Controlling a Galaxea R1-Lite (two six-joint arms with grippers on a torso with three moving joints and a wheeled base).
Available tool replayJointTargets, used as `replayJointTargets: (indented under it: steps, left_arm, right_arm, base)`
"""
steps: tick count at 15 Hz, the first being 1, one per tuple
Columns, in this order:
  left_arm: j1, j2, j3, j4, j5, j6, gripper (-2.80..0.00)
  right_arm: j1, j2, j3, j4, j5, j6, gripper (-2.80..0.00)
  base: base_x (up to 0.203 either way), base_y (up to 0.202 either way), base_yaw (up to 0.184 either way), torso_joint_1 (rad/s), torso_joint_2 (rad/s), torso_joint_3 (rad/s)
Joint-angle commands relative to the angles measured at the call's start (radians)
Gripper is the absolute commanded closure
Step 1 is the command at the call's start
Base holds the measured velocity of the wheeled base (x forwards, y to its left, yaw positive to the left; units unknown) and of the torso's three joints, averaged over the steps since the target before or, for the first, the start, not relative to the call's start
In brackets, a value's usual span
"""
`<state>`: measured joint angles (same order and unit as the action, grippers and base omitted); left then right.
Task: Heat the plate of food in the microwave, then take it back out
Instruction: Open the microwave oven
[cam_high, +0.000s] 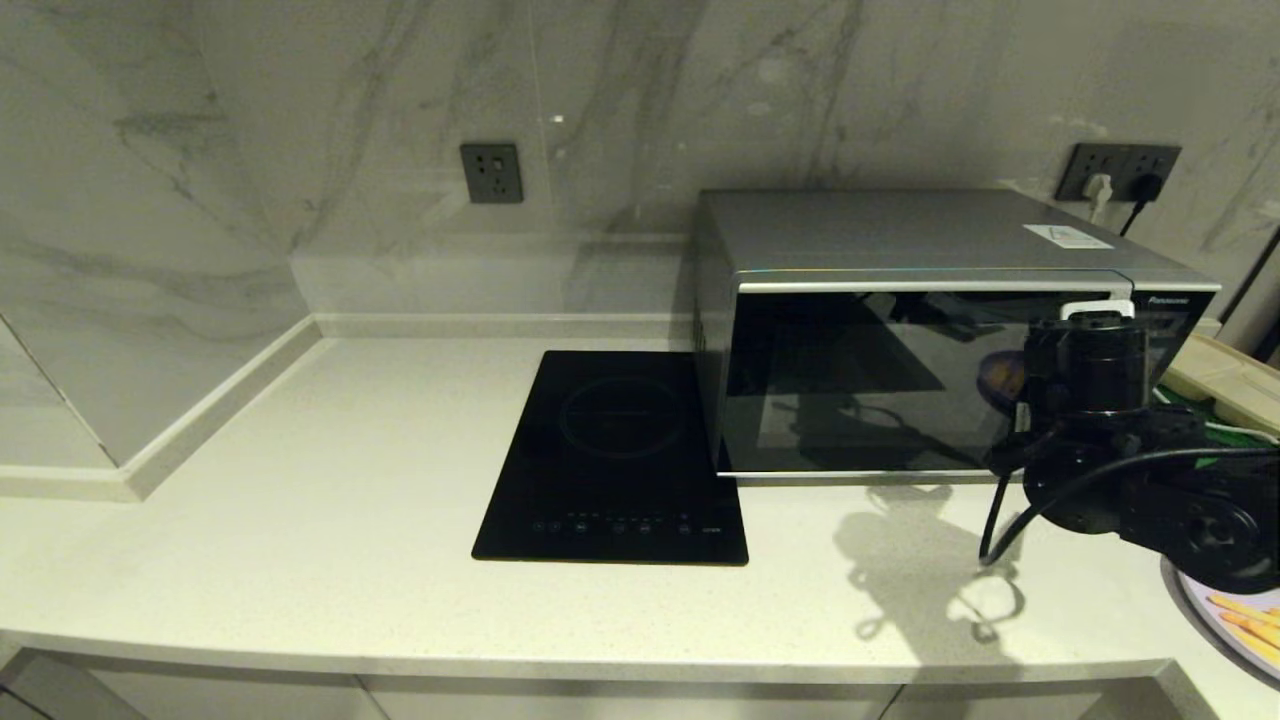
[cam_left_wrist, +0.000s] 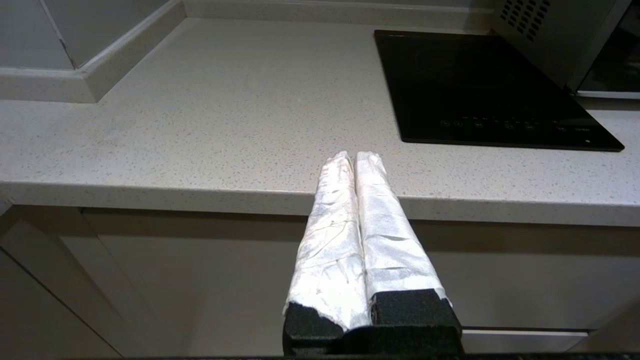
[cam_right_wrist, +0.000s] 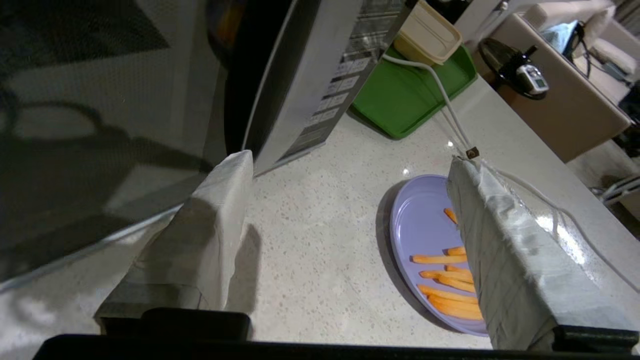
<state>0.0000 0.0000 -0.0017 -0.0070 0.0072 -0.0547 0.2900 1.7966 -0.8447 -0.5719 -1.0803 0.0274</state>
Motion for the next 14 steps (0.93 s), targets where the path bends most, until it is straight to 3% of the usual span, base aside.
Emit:
replayJointTargets:
  steps: [1,6,14]
  left_arm:
    - [0.000,0.000,0.000,-0.001,0.000,-0.001,0.00]
    - [0.000,0.000,0.000,-0.001,0.000,-0.001,0.00]
    - [0.000,0.000,0.000,-0.001,0.000,-0.001,0.00]
  right_arm:
    - [-0.005,0.070,-0.066,-0.003,-0.043,0.011,-2.80]
    - [-0.037,0.146,-0.128,-0.002,-0.097,0.037,-2.80]
    - [-0.145,0.246,-0.250,-0.002,-0.091,0.043,-2.80]
  base:
    - [0.000,0.000,0.000,0.000,0.00,0.000]
    - [0.000,0.000,0.000,0.000,0.00,0.000]
    - [0.000,0.000,0.000,0.000,0.00,0.000]
